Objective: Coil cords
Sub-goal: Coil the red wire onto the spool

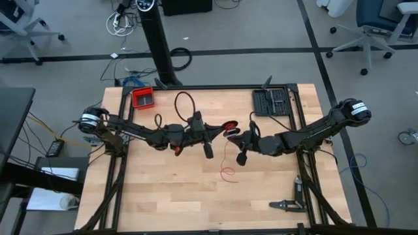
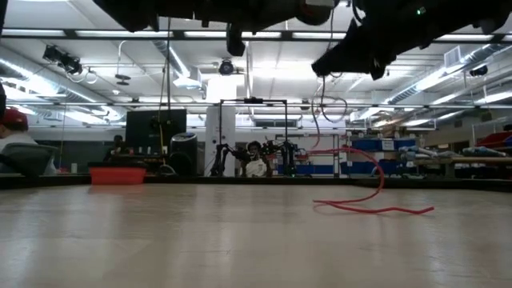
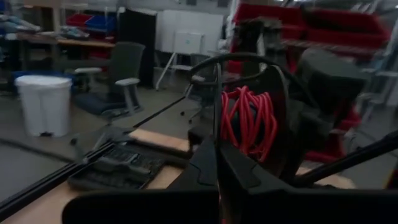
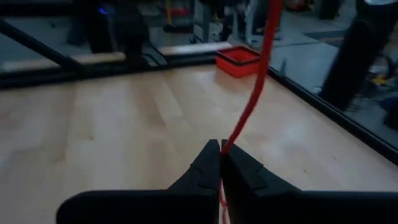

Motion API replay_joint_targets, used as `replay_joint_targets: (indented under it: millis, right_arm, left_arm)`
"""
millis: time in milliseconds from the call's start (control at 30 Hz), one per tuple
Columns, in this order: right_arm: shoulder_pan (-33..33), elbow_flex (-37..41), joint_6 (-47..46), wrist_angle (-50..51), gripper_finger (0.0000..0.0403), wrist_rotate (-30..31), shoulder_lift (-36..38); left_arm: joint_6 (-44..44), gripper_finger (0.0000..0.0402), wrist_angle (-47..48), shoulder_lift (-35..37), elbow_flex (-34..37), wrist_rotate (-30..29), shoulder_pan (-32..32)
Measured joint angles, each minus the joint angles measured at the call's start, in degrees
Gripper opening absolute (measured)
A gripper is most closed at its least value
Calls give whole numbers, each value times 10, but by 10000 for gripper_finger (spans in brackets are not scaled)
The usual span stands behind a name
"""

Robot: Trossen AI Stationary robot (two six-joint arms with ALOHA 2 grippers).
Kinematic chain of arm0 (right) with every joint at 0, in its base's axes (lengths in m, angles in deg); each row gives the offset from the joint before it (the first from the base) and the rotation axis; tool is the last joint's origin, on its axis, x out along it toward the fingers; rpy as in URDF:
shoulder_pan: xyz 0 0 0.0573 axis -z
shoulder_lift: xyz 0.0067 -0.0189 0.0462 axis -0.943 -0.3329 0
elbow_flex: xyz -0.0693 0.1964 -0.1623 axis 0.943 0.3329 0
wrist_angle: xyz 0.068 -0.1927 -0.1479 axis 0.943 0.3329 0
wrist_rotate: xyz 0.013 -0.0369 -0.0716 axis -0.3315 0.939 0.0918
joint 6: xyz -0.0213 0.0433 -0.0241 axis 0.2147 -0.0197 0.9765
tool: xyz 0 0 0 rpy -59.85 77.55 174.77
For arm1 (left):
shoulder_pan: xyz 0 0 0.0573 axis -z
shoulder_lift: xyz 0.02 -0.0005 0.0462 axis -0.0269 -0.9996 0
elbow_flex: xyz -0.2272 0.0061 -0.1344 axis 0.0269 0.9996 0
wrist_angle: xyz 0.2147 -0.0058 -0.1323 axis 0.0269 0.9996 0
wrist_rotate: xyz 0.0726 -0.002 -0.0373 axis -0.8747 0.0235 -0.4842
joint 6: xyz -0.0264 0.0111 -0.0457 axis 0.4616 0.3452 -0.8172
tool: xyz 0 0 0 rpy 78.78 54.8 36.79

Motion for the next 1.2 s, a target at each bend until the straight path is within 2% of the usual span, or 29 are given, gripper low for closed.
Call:
replay_joint_targets:
  millis: [200, 300, 433, 567, 733, 933, 1200]
  right_arm:
    - [0, 0, 1, -53, 15, -69, 0]
    - [0, 0, 1, -41, 28, -85, 8]
    - [-1, 0, -7, -6, 46, -109, 52]
    - [-4, 0, -14, 26, 59, -117, 107]
    - [-25, 0, 23, -9, 61, -116, 138]
    - [-60, 0, 110, -83, 60, -86, 116]
    - [-71, 0, 137, -95, 61, -72, 109]
  left_arm:
    - [16, 0, -96, -11, 34, 31, 1]
    - [46, 0, -168, -16, 63, 44, 1]
    - [62, 0, -302, -17, 114, 58, 2]
    - [79, 0, -378, -17, 150, 66, 1]
    - [91, 0, -331, -17, 142, 97, -3]
    - [94, 0, -233, -17, 103, 141, -9]
    - [97, 0, -213, -17, 94, 149, -9]
